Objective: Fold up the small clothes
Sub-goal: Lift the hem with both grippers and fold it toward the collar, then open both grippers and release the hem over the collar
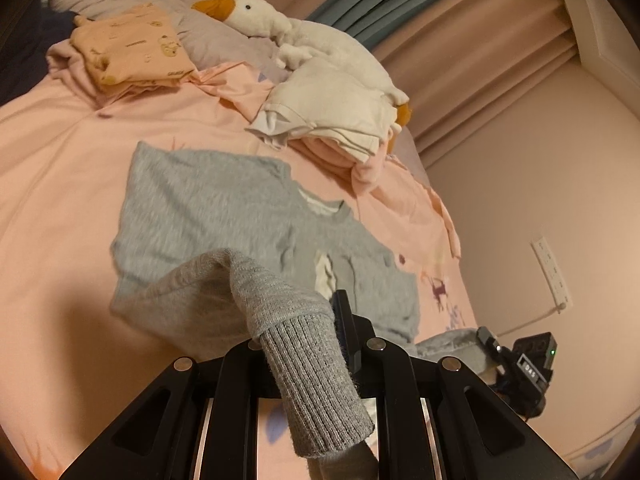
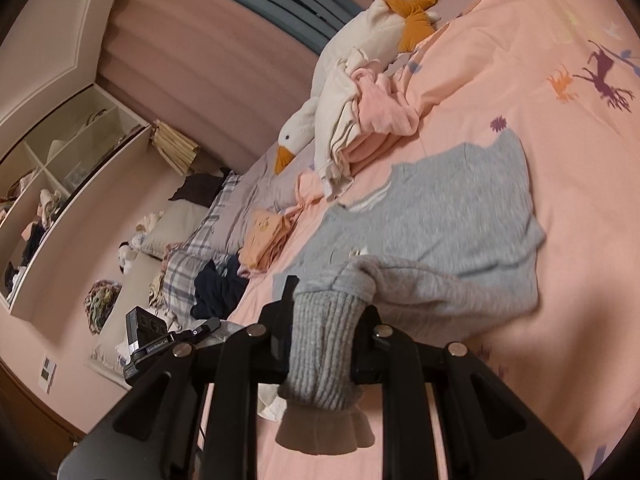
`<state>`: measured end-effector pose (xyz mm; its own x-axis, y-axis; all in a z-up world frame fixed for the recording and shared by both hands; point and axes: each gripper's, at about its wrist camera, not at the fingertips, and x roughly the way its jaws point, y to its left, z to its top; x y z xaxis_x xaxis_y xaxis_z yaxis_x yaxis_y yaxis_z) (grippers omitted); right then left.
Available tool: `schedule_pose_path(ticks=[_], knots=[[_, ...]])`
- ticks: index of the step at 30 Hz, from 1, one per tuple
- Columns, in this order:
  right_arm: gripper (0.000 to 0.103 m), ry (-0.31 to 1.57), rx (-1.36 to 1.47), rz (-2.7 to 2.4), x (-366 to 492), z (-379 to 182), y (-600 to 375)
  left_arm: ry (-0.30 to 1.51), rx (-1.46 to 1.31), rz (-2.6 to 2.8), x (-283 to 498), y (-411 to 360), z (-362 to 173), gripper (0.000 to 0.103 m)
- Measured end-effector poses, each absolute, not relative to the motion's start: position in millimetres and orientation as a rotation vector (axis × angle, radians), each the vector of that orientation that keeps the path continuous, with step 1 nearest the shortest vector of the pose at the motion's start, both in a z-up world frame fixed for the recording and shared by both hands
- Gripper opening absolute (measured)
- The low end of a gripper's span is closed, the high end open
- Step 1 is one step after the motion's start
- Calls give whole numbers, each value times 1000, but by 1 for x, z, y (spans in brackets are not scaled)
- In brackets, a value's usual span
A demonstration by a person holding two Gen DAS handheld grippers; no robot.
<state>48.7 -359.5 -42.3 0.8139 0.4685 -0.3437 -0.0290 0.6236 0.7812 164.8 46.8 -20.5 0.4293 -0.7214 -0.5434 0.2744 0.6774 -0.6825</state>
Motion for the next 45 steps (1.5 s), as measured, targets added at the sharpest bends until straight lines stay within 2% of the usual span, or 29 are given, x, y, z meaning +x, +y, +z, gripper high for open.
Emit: schedule_pose_path(ticks=[13,28,33,36,37,38,39,41,45], knots=[[20,566,855,227,127,-35,-394,974,-584,-622,255,14,-29,14],[20,709,934,141,214,-82,-426,1129,-629,-542,347,-13,-81,14],[23,763,1038,111,238,-103,-442,1196,-749,-455,374,-6,-100,14],[32,799,1126,84,247,-118,-453,1228,-800,-434,386,-3,-106,15],[36,801,1156,73,249,-122,-457,1246,-822,-424,388,-2,-108,17],[43,801,1178,68,251,-124,-460,1256,-855,-419,391,1,-109,29],[48,794,1210,67,252,-126,-463,1256,-874,-411,392,3,-109,46],[64,763,1276,80,252,-128,-470,1204,-922,-365,396,17,-104,66],[64,744,1289,57,252,-123,-477,1145,-915,-324,398,32,-91,67]])
